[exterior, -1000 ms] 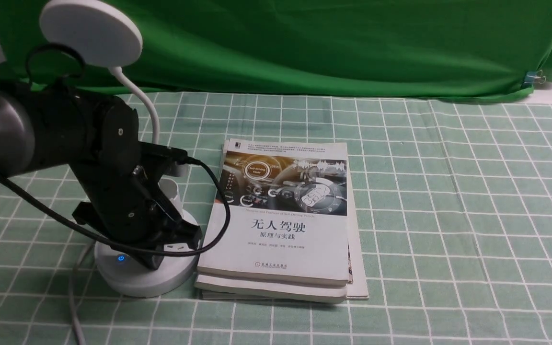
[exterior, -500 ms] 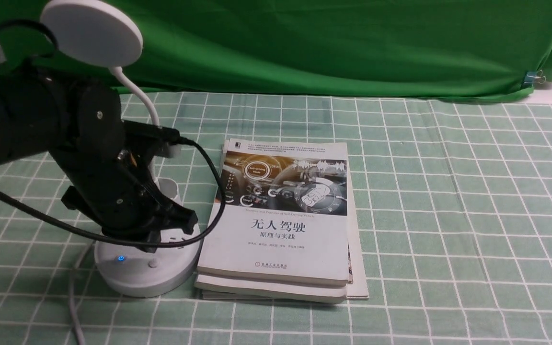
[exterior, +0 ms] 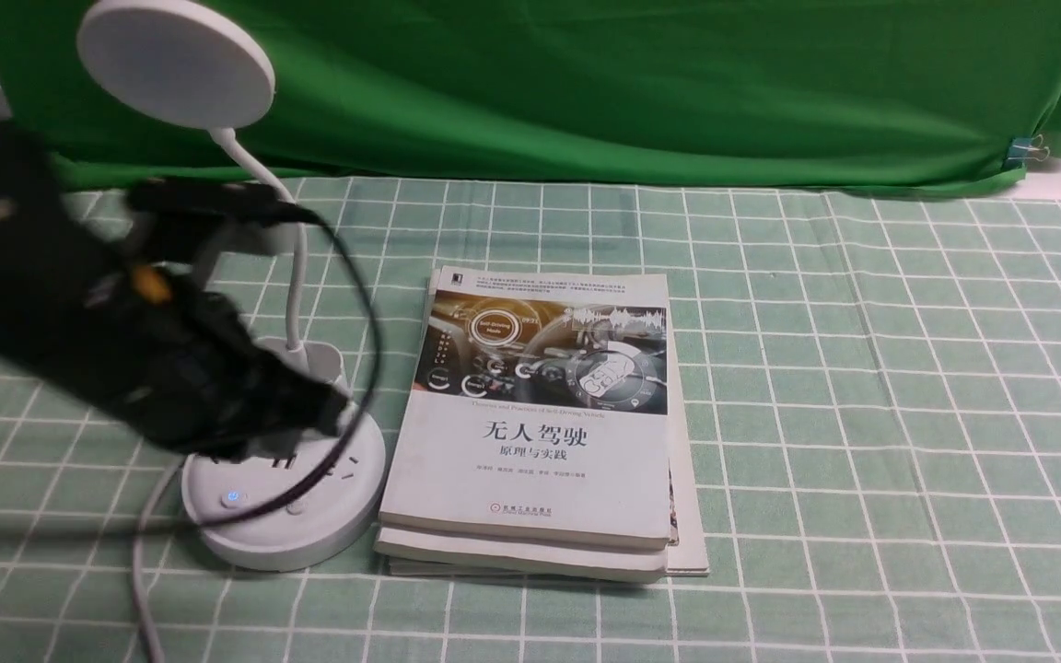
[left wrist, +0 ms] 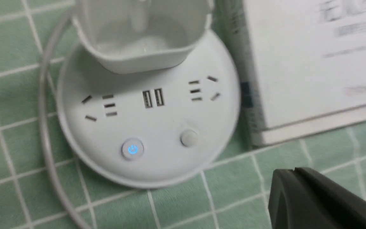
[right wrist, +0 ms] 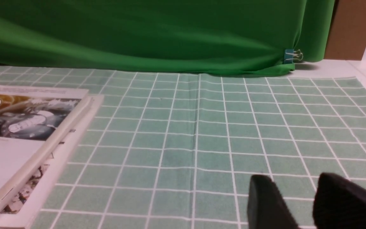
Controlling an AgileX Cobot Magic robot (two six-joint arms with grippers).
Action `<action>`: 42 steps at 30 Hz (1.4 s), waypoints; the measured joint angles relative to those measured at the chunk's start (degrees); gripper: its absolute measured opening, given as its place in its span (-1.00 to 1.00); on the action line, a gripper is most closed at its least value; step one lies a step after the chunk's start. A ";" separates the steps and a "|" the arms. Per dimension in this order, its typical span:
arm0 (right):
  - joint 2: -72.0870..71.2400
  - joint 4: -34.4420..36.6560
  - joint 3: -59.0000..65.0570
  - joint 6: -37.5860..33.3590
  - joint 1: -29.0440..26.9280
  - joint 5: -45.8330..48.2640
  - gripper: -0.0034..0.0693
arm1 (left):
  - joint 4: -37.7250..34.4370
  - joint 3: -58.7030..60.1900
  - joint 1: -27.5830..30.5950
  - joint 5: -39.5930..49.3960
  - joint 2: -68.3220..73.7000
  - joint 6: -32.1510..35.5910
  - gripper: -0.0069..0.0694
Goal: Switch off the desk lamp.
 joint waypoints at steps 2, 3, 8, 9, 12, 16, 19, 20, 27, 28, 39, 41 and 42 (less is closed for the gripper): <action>0.00 0.00 0.00 0.00 0.00 0.00 -0.24 | -0.07 4.89 0.00 -3.95 -7.05 -0.07 -0.82; 0.00 0.00 0.00 0.00 0.00 0.00 -0.24 | -0.07 7.85 0.00 -6.77 -11.31 -0.24 -0.82; 0.00 0.00 0.00 0.00 0.00 0.00 -0.24 | -0.39 19.52 0.00 -17.45 -28.81 -0.42 -0.82; 0.00 0.00 0.00 0.00 0.00 0.00 -0.24 | -0.68 22.66 0.00 -19.92 -34.48 -0.42 -0.82; 0.00 0.00 0.00 0.00 0.00 0.00 -0.24 | -0.75 29.21 0.00 -23.46 -44.27 -0.50 -0.82; 0.00 0.00 0.00 0.00 0.00 0.00 -0.24 | -0.75 35.17 0.00 -25.19 -52.44 -0.49 -0.82; 0.00 0.00 0.00 0.00 0.00 0.00 -0.24 | -0.70 37.51 0.00 -25.52 -55.17 -0.53 -0.82; 0.00 0.00 0.00 0.00 0.00 0.00 -0.24 | -0.70 38.13 0.00 -25.52 -55.51 -0.53 -0.82; 0.00 0.00 0.00 0.00 0.00 0.00 -0.24 | -0.06 39.87 0.00 -25.44 -55.58 -0.46 -0.82; 0.00 0.00 0.00 0.00 0.00 0.00 -0.24 | 0.96 39.87 0.00 -25.51 -55.58 -0.41 -0.82; 0.00 0.00 0.00 0.00 0.00 0.00 -0.24 | 7.08 40.79 2.36 -28.60 -57.32 -0.19 -0.82; 0.00 0.00 0.00 0.00 0.00 0.00 -0.24 | 7.20 41.75 4.92 -30.63 -58.86 -0.19 -0.82; 0.00 0.00 0.00 0.00 0.00 0.00 -0.24 | 7.12 42.65 7.12 -32.04 -60.23 -0.19 -0.82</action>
